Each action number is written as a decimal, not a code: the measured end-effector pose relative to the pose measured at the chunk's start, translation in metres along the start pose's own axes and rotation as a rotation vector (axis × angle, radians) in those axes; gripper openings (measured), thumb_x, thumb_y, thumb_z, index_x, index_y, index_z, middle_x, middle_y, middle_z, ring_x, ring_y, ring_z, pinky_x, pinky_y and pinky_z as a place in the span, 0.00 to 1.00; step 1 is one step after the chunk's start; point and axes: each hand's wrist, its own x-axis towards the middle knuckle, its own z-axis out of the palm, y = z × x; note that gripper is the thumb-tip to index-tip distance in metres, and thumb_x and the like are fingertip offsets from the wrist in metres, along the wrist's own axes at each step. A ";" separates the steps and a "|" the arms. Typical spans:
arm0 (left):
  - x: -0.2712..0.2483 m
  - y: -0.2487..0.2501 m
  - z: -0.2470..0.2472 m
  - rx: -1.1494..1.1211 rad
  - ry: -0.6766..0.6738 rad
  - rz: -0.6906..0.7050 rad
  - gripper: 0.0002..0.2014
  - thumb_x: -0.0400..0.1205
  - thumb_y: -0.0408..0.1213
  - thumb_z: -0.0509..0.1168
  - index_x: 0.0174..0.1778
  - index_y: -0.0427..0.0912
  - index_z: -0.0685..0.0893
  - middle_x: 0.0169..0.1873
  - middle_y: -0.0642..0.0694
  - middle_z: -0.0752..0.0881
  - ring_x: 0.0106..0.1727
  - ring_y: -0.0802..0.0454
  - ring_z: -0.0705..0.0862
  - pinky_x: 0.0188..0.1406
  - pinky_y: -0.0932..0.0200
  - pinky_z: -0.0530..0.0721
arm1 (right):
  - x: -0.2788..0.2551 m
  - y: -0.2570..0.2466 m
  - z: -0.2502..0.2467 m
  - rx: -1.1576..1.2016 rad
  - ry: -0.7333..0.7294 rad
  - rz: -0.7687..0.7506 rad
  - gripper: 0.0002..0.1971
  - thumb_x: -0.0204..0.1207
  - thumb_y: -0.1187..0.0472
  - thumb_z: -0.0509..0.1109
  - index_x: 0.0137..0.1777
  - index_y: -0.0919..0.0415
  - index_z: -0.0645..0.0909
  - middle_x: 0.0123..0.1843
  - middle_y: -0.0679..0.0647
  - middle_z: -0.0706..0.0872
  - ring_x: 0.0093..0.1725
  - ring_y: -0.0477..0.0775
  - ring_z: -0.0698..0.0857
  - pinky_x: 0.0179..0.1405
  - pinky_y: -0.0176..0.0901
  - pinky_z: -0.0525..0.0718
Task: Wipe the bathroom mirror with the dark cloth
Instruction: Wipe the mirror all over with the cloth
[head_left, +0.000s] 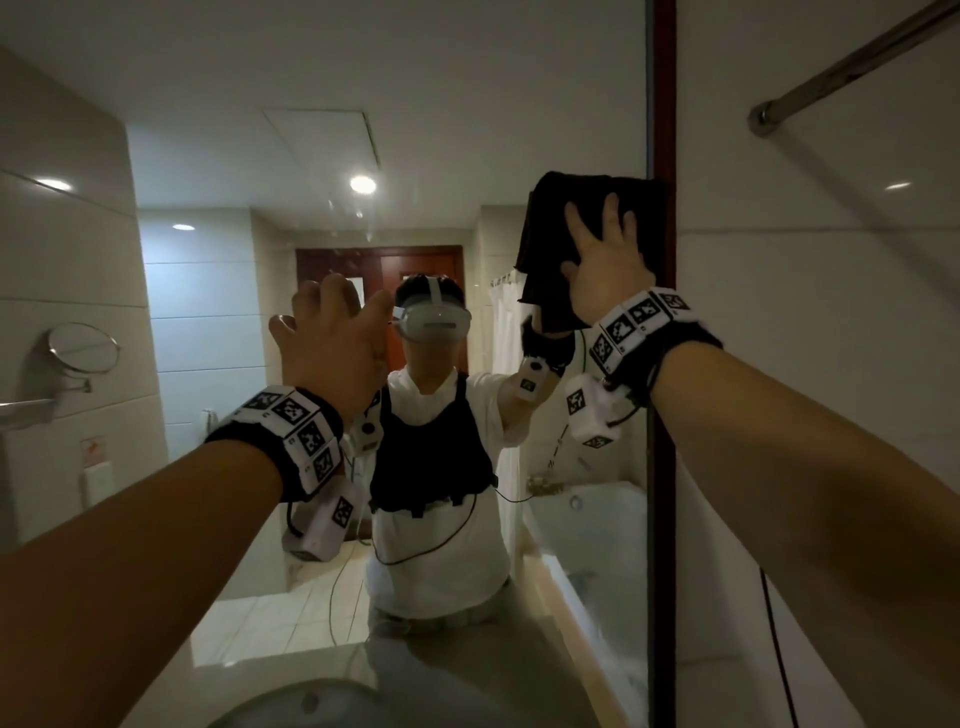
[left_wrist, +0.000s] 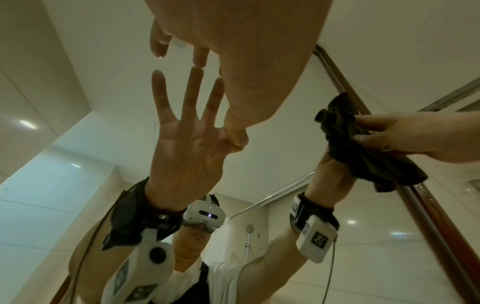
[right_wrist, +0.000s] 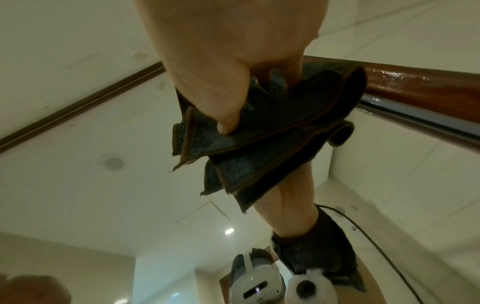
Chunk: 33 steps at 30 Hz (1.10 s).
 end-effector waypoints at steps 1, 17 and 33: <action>0.000 0.000 0.001 0.001 -0.006 0.000 0.29 0.69 0.47 0.73 0.66 0.58 0.71 0.66 0.42 0.70 0.68 0.33 0.66 0.56 0.27 0.74 | 0.001 -0.001 0.000 -0.002 0.003 0.005 0.36 0.86 0.58 0.60 0.87 0.41 0.45 0.89 0.59 0.38 0.87 0.66 0.42 0.80 0.73 0.60; -0.003 0.001 0.001 -0.024 -0.019 -0.018 0.31 0.69 0.47 0.74 0.68 0.58 0.72 0.68 0.42 0.69 0.71 0.34 0.64 0.57 0.26 0.73 | -0.072 -0.039 0.058 -0.148 0.090 -0.238 0.36 0.83 0.57 0.65 0.86 0.41 0.53 0.89 0.58 0.45 0.86 0.67 0.47 0.82 0.70 0.57; -0.024 0.001 -0.004 -0.024 -0.150 0.035 0.38 0.71 0.48 0.74 0.76 0.62 0.64 0.77 0.41 0.61 0.79 0.29 0.56 0.62 0.18 0.67 | -0.171 -0.021 0.103 -0.182 -0.106 -0.422 0.41 0.78 0.55 0.71 0.85 0.38 0.52 0.89 0.56 0.44 0.87 0.64 0.44 0.82 0.71 0.54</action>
